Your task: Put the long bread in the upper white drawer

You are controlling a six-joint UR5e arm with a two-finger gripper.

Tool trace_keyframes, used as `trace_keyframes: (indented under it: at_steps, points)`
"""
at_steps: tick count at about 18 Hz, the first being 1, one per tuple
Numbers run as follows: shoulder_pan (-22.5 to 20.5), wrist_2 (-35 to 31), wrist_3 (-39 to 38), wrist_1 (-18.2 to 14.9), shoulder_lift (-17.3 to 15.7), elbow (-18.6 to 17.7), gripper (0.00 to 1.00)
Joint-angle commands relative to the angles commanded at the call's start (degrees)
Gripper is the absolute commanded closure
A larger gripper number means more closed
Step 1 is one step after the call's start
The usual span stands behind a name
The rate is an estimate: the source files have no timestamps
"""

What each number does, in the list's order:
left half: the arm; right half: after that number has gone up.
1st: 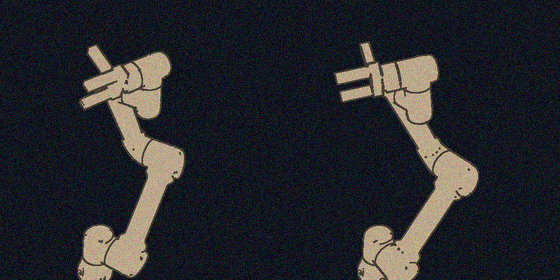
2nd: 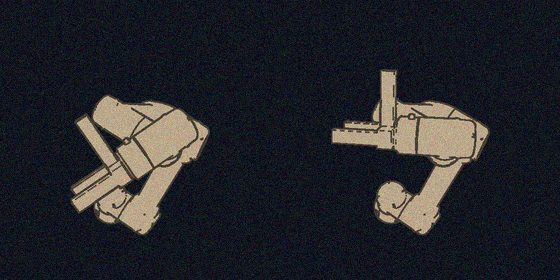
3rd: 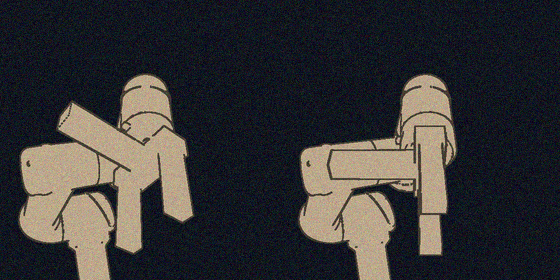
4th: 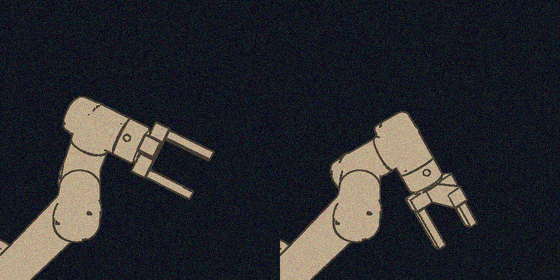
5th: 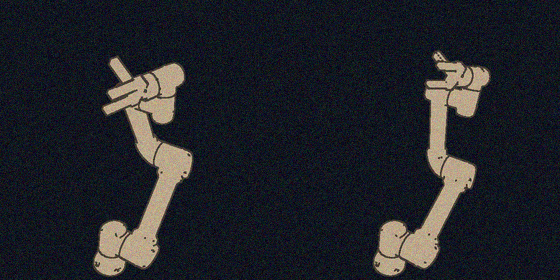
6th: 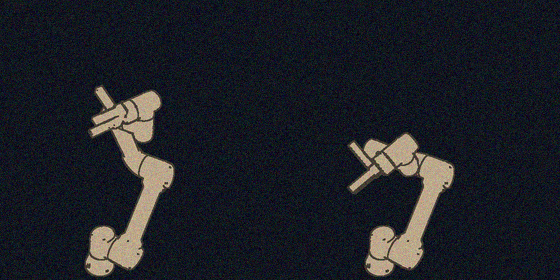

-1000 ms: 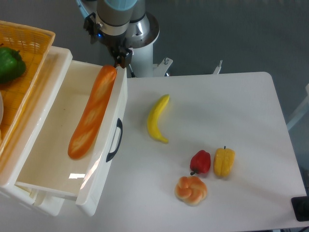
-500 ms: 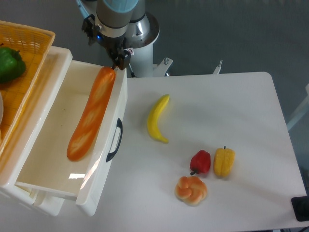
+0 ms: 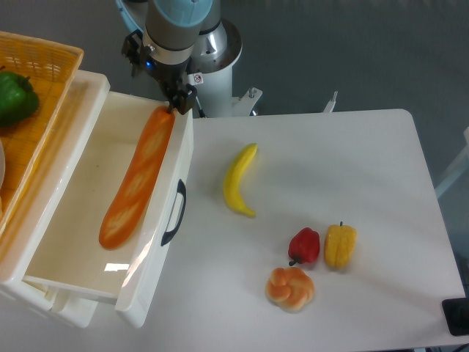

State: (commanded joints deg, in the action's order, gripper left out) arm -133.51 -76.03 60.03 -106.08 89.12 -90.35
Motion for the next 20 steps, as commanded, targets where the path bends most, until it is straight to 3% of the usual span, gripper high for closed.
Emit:
trace_keyframes:
  at_steps: [7,12,17,20]
  points:
    - [-0.96,0.27,0.52,-0.87,-0.35,2.28,0.00]
    - [-4.30,0.18,0.88,-2.37,-0.88,3.60,0.00]
    - [-9.83,-0.26,0.88,2.45,-0.70,4.57,0.00]
    - [-12.21,-4.03,0.97,4.38,1.13,4.57,0.00]
